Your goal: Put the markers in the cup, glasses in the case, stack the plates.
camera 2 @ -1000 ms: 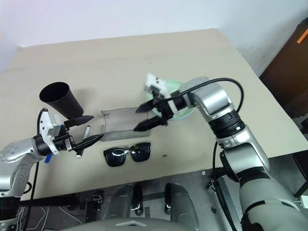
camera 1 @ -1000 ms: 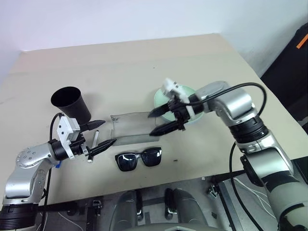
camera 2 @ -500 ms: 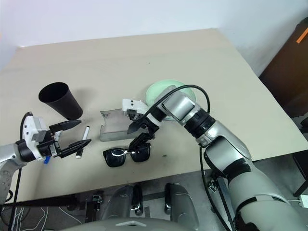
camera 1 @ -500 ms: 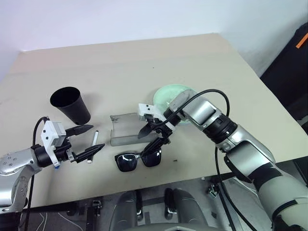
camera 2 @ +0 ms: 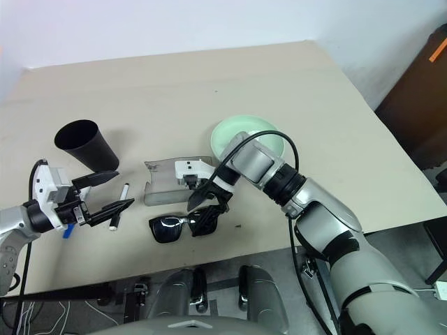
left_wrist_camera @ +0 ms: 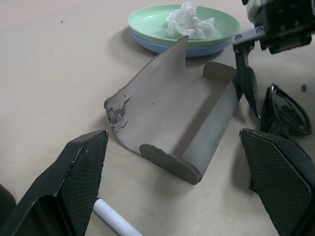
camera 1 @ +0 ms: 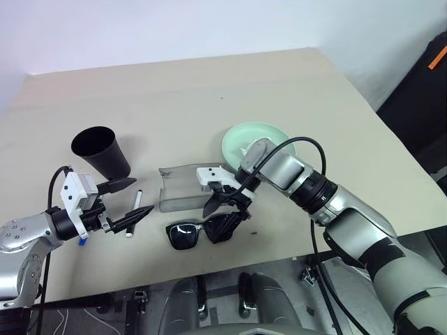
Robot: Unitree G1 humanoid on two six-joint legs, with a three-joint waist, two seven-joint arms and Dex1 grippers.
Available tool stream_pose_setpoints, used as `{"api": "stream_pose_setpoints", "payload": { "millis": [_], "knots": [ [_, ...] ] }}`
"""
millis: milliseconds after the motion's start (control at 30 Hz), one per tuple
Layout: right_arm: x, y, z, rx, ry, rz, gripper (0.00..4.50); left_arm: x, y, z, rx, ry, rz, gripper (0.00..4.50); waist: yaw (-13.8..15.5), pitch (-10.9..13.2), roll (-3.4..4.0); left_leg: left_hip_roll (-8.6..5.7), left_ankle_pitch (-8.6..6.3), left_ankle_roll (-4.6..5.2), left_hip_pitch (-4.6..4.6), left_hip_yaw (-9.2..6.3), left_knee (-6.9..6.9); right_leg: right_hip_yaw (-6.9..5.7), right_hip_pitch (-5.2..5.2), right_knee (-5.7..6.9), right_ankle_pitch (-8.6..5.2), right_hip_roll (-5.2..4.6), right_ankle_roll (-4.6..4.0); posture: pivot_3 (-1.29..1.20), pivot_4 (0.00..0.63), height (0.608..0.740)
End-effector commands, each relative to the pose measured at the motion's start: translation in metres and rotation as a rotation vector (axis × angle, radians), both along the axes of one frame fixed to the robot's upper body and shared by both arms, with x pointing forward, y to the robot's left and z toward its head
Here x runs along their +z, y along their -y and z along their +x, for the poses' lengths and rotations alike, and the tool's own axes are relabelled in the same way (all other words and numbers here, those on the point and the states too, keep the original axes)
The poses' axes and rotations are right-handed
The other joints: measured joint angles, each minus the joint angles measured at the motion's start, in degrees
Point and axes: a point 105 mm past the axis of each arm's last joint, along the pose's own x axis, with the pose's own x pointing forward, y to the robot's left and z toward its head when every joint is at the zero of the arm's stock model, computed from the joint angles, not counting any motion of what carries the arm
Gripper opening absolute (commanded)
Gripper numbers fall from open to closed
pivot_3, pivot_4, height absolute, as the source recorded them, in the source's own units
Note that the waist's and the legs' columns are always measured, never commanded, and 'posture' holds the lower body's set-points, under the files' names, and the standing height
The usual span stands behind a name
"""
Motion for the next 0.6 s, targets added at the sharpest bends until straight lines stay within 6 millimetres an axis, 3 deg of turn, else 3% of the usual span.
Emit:
{"api": "stream_pose_setpoints", "payload": {
  "millis": [33,133,433,533,600],
  "knots": [
    [0.000,-0.007,-0.005,0.031,0.022,0.005,3.88,0.006,0.006,-0.002,-0.025,0.030,0.001,4.50,0.01,0.00,0.00,0.00,0.00,0.00,0.00,0.00,-0.01,0.00,0.00,0.00,0.00,0.00,0.00,0.00,0.150,0.740],
    [-0.001,-0.008,-0.006,0.033,0.019,0.004,2.87,0.005,0.006,-0.002,-0.026,0.028,0.002,4.50,0.00,0.00,0.00,0.00,0.00,0.00,-0.01,0.00,-0.02,0.00,-0.02,-0.01,0.00,0.00,0.00,0.00,0.150,0.740],
    [-0.004,-0.018,-0.009,0.028,0.011,0.004,2.87,0.001,0.009,-0.006,-0.022,0.023,-0.005,4.50,-0.06,0.00,0.00,0.00,0.00,0.00,-0.04,0.00,-0.11,0.00,-0.04,-0.13,0.01,0.00,-0.01,0.00,0.150,0.740],
    [0.001,-0.018,-0.007,0.026,0.012,0.013,2.29,-0.001,0.010,-0.006,-0.020,0.020,-0.009,4.50,-0.01,0.00,0.00,0.00,0.00,-0.01,-0.04,0.00,-0.12,0.00,-0.03,-0.17,0.00,-0.01,-0.02,0.00,0.150,0.740],
    [0.003,-0.018,-0.005,0.024,0.015,0.017,1.66,-0.001,0.010,-0.006,-0.019,0.020,-0.009,4.50,-0.05,0.00,0.00,0.00,-0.01,0.00,-0.05,0.00,-0.11,0.00,-0.07,-0.22,0.00,-0.01,-0.04,0.00,0.150,0.740]
  ]
}}
